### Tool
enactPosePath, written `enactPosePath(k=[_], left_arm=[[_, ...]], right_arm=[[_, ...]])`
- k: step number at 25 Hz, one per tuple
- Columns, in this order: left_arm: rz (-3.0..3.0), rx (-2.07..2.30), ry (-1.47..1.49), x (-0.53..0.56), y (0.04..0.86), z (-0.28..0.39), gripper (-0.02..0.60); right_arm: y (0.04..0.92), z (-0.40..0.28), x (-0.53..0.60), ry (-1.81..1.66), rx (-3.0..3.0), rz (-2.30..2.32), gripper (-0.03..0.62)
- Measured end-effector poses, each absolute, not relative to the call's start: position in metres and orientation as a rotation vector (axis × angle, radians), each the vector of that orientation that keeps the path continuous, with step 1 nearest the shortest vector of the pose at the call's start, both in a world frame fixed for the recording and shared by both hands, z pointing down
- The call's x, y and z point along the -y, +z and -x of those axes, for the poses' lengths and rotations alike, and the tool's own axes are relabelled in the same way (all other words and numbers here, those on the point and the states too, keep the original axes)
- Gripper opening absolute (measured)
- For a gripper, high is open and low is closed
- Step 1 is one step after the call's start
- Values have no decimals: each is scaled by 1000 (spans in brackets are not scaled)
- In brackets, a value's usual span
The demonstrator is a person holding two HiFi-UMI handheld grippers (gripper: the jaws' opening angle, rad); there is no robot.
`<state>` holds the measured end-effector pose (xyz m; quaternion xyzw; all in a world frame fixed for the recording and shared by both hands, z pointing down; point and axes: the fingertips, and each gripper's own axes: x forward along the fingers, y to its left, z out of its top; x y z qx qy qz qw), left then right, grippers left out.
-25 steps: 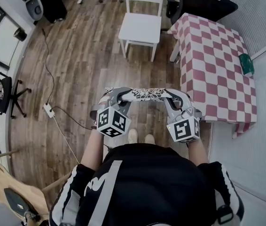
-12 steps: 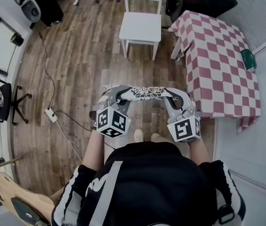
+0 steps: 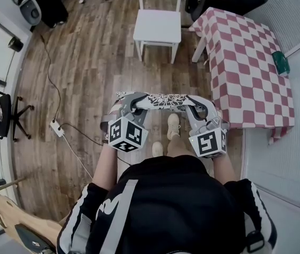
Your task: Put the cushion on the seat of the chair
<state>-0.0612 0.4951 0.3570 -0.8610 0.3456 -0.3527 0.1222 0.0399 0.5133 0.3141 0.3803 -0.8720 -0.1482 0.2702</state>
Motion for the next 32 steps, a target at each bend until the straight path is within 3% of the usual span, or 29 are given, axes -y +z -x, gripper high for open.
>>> enactPosePath(k=[32], left_arm=[[2492,-1059,-1042,-336,352,37,25]], right_arm=[[313,-66,-347,-406,2403,-994,15]])
